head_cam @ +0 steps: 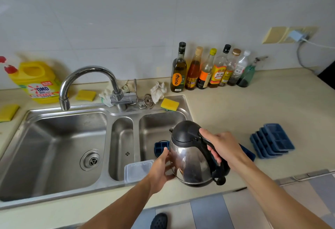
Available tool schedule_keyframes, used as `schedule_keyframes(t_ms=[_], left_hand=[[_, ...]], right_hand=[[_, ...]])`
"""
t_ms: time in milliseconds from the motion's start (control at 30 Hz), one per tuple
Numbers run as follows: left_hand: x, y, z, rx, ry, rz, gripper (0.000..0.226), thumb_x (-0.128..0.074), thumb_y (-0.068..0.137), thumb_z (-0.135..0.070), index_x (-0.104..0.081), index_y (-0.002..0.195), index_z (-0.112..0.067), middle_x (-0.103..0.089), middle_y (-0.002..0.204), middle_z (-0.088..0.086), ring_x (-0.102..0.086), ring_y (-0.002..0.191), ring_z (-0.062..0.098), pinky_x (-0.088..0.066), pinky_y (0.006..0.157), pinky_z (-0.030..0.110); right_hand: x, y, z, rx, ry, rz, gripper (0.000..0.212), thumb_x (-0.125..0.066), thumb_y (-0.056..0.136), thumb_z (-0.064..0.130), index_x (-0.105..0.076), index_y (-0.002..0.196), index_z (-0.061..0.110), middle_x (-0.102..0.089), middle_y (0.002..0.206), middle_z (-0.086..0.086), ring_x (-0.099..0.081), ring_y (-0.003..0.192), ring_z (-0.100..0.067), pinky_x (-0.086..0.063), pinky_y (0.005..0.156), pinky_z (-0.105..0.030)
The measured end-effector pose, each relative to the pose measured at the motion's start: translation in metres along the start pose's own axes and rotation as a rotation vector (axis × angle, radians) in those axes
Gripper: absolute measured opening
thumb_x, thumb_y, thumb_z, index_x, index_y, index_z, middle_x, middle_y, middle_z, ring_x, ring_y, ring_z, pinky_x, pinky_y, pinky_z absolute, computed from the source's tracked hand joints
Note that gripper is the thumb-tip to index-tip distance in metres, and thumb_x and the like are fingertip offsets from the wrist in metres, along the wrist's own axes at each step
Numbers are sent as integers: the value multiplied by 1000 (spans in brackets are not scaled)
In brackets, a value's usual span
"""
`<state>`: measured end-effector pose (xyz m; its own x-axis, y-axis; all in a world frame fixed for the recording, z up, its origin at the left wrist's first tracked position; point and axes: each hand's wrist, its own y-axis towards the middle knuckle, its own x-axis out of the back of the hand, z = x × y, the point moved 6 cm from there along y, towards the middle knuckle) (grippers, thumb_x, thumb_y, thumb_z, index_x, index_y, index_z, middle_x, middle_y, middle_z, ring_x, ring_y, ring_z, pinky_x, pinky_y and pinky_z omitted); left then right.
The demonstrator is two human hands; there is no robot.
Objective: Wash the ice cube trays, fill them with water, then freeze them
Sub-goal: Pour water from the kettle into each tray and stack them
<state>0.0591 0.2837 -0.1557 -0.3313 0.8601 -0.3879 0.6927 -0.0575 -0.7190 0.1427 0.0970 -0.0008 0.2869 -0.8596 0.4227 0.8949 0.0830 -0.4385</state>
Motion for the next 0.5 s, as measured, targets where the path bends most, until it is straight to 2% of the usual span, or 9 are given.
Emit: schedule_keyframes(t_ms=[133,333,400,500], left_hand=[[8,2,2,14,1,12,57,-42,102,-56,-64,129,-11,-72,118,12,-63,109,28,-52,90,44],[13,6,4,39,7,34,56,-42,102,-56,-65,122,-9,-71,114,13,-63,109,30,-49,101,49],[15,7,4,47,6,36,56,-41,102,-56,-66,119,-9,-71,110,13,-63,107,30,-49,102,50],[18,10,6,58,-1,31,57,-41,102,-56,-66,122,-8,-70,115,14,-64,110,31,-51,101,50]], right_hand=[[-9,4,7,-18,-45,17,59,-66,84,62,-59,53,12,-51,47,-7,-42,38,-21,-38,40,-24],[-19,10,14,-42,-72,19,59,-66,86,60,-59,55,10,-51,47,-7,-41,37,-20,-37,40,-22],[-22,12,15,-56,-77,24,59,-66,87,60,-59,57,10,-51,47,-7,-41,37,-19,-37,41,-22],[-25,14,16,-70,-74,33,58,-67,87,59,-60,58,9,-51,48,-6,-41,37,-19,-38,42,-24]])
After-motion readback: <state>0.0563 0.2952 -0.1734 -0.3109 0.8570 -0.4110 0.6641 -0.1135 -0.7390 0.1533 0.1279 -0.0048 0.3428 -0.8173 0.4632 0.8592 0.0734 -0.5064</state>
